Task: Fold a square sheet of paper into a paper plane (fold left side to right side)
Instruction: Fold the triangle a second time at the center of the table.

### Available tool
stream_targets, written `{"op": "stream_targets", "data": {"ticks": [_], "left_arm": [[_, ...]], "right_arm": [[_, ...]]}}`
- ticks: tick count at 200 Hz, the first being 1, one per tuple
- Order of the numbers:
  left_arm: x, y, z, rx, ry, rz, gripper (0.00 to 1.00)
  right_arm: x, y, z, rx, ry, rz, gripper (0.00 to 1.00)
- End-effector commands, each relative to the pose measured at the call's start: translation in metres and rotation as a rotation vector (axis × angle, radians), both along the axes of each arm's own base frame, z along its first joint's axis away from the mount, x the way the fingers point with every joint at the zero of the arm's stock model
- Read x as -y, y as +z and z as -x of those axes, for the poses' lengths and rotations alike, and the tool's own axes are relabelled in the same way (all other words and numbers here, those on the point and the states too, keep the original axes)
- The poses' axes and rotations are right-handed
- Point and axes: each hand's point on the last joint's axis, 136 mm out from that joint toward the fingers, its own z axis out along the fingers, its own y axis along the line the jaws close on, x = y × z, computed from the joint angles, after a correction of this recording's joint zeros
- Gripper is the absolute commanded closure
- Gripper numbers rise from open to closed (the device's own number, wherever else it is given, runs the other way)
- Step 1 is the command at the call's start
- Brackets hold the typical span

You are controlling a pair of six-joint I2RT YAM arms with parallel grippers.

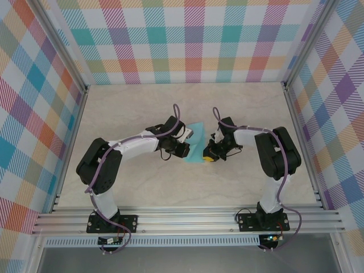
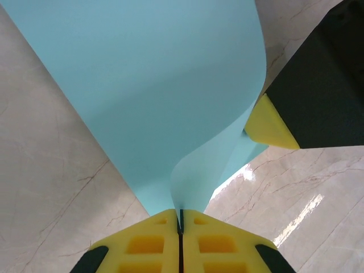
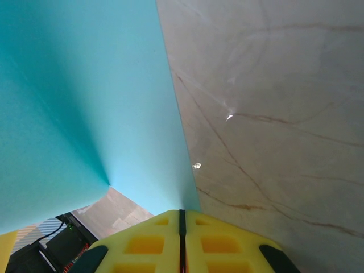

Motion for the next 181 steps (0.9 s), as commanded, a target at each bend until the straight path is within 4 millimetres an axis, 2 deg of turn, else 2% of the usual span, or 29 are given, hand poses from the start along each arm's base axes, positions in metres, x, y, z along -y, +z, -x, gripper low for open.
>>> {"op": "stream_targets", "data": {"ticks": [1,181], "left_arm": [[0.0,0.003,-0.004,-0.019,-0.033,-0.002,0.94],[-0.008,-0.016,-0.03,-0.035,-0.023,-0.067,0.96]], "right_arm": [[0.002,-0.012,0.002,-0.003,0.027,0.045,0.93],[-0.001,-0.011,0.005,-0.011,0.048,0.053,0.92]]}}
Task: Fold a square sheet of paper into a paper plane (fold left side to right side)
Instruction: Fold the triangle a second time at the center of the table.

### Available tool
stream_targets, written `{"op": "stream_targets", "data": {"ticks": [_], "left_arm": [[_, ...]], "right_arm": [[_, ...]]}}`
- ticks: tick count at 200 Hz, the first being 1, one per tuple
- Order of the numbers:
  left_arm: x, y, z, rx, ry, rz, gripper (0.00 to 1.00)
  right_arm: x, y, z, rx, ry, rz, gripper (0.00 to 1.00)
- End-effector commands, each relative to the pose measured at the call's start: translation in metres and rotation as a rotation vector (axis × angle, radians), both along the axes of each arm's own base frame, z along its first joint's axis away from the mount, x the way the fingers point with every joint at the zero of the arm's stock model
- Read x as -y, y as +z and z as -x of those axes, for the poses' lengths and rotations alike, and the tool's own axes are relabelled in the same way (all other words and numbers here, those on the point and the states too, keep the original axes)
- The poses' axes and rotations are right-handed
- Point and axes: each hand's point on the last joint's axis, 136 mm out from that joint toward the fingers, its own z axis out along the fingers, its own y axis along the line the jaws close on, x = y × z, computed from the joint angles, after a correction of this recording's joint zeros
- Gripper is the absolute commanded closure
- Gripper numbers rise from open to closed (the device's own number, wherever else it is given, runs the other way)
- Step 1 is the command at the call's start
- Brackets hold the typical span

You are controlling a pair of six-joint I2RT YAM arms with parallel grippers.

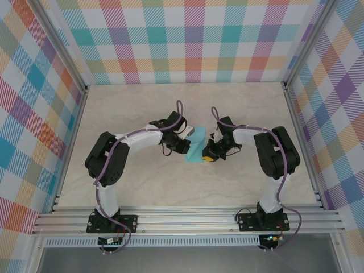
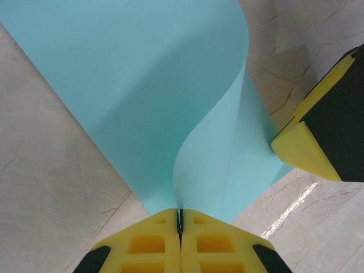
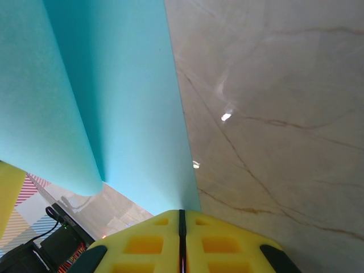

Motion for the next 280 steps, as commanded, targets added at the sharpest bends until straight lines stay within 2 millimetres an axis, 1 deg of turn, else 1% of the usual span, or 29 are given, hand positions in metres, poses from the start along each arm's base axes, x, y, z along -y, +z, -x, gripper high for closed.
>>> {"op": "stream_targets", "data": {"ticks": [1,96,167,200,280], "left_arm": [[-0.006,-0.001,-0.01,-0.003,0.008,-0.021,0.96],[-0.006,-0.012,-0.017,-0.015,0.006,-0.042,0.96],[-0.005,-0.016,-0.024,-0.011,0.015,-0.052,0.97],[-0.006,-0.022,-0.024,-0.019,0.017,-0.067,0.97],[-0.007,-0.027,-0.028,-0.012,0.028,-0.084,0.97]], "right_arm": [[0.001,-0.011,0.004,-0.012,0.029,0.038,0.92],[0.0,-0.012,0.007,-0.018,0.036,0.045,0.93],[0.002,-0.014,0.008,-0.026,0.037,0.054,0.92],[0.002,-0.014,0.008,-0.025,0.037,0.055,0.92],[0.002,-0.014,0.009,-0.027,0.039,0.058,0.92]]}}
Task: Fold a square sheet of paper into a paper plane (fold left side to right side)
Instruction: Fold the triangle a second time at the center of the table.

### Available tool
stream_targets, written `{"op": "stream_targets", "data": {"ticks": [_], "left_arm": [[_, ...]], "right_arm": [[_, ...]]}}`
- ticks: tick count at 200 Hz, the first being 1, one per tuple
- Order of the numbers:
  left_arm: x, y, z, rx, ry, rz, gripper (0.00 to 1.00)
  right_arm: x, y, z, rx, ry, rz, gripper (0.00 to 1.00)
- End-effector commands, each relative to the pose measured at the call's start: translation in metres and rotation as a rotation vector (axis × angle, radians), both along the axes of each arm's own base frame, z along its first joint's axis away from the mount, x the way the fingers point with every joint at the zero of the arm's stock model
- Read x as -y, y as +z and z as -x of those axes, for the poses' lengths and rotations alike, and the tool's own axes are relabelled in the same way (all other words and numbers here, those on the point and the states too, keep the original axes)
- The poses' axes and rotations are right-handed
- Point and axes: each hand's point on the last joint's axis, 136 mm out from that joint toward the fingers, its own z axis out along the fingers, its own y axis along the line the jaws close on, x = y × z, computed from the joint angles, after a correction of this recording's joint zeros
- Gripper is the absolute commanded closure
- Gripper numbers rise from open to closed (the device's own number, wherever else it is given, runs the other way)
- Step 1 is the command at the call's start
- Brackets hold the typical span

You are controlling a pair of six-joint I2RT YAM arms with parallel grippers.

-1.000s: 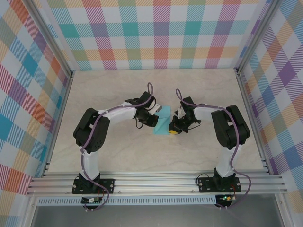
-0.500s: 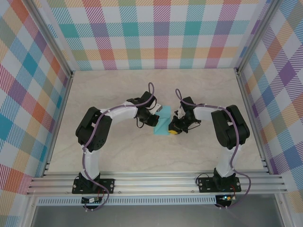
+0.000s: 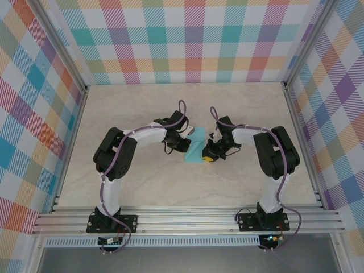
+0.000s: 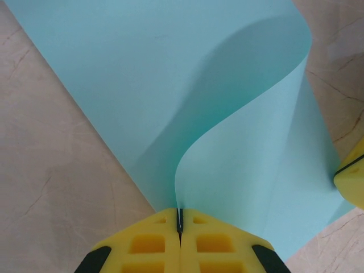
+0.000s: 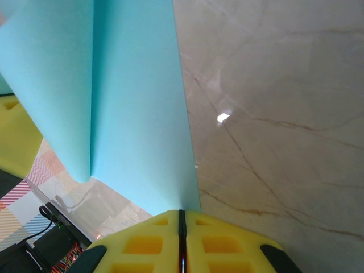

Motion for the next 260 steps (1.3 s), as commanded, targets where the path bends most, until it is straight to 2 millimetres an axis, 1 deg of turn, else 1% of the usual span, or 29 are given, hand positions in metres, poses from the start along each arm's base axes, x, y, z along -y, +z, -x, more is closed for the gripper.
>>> {"op": "stream_targets", "data": {"ticks": [1,60,140,206,260], "left_arm": [[-0.004,0.0,-0.008,0.001,0.006,-0.017,0.97],[-0.006,-0.003,-0.01,0.005,0.011,-0.024,0.97],[-0.009,-0.013,-0.004,-0.022,0.017,-0.032,0.98],[-0.013,-0.008,-0.001,-0.009,0.022,-0.039,0.98],[-0.016,-0.011,0.001,-0.012,0.023,-0.045,0.99]], "right_arm": [[0.002,-0.014,0.009,-0.034,0.021,0.045,0.92],[0.002,-0.015,0.009,-0.038,0.022,0.046,0.92],[0.002,-0.015,0.008,-0.037,0.024,0.046,0.91],[0.002,-0.014,0.007,-0.035,0.024,0.046,0.91],[0.002,-0.013,0.007,-0.034,0.025,0.045,0.91]]}}
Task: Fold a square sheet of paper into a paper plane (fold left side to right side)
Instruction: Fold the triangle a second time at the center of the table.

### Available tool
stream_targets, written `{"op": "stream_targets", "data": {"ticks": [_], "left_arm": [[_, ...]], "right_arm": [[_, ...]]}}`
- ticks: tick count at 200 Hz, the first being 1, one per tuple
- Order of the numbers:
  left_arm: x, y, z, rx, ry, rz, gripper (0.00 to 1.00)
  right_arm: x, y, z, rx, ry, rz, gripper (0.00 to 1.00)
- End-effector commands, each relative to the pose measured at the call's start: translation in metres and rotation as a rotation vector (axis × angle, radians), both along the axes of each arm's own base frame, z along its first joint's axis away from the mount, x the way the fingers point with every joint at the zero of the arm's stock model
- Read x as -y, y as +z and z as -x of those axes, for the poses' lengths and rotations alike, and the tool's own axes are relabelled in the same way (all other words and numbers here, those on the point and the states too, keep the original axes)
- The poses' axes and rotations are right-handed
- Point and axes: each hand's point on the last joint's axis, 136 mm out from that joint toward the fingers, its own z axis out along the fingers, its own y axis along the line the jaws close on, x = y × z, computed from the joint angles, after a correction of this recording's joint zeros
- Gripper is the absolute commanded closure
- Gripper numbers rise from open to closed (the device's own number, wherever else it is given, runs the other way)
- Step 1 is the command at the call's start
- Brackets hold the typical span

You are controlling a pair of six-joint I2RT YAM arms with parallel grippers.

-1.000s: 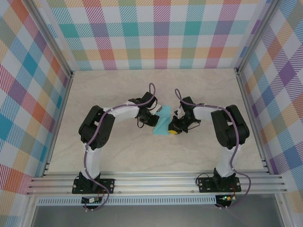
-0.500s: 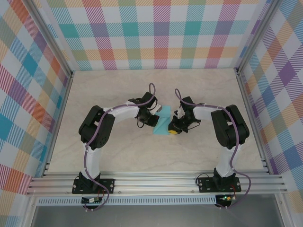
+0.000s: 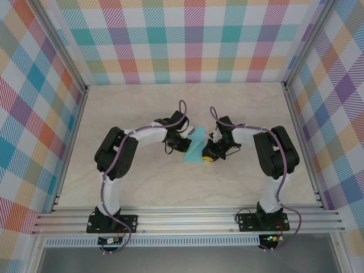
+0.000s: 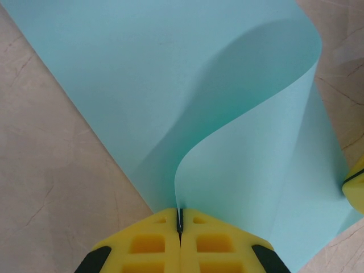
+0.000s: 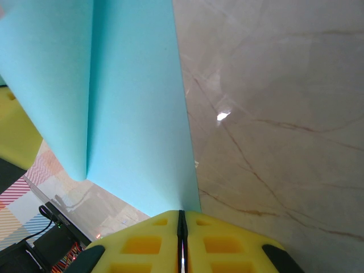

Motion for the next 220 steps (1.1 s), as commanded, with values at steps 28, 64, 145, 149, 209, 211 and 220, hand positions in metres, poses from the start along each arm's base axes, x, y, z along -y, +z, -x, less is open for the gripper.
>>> {"op": "stream_targets", "data": {"ticks": [28,64,145,149,209,211,220], "left_arm": [[-0.015,-0.009,0.005,-0.023,0.018,-0.036,0.99],[-0.015,-0.01,0.006,-0.028,0.022,-0.031,0.99],[-0.015,-0.009,0.006,-0.026,0.023,-0.029,0.99],[-0.015,-0.009,0.006,-0.026,0.024,-0.03,0.99],[-0.015,-0.008,0.006,-0.025,0.023,-0.029,1.0],[-0.015,-0.008,0.006,-0.026,0.024,-0.029,0.99],[-0.015,-0.008,0.006,-0.026,0.023,-0.031,0.99]], "right_arm": [[-0.004,0.0,0.001,0.006,0.018,0.002,0.91],[-0.001,0.032,-0.015,0.089,0.003,-0.018,0.9],[-0.033,0.059,-0.061,0.169,-0.092,-0.171,0.91],[-0.036,0.058,-0.062,0.167,-0.09,-0.174,0.91],[-0.054,0.043,-0.069,0.144,-0.073,-0.175,0.91],[-0.054,0.042,-0.069,0.142,-0.073,-0.173,0.91],[-0.054,0.038,-0.067,0.134,-0.07,-0.163,0.91]]}}
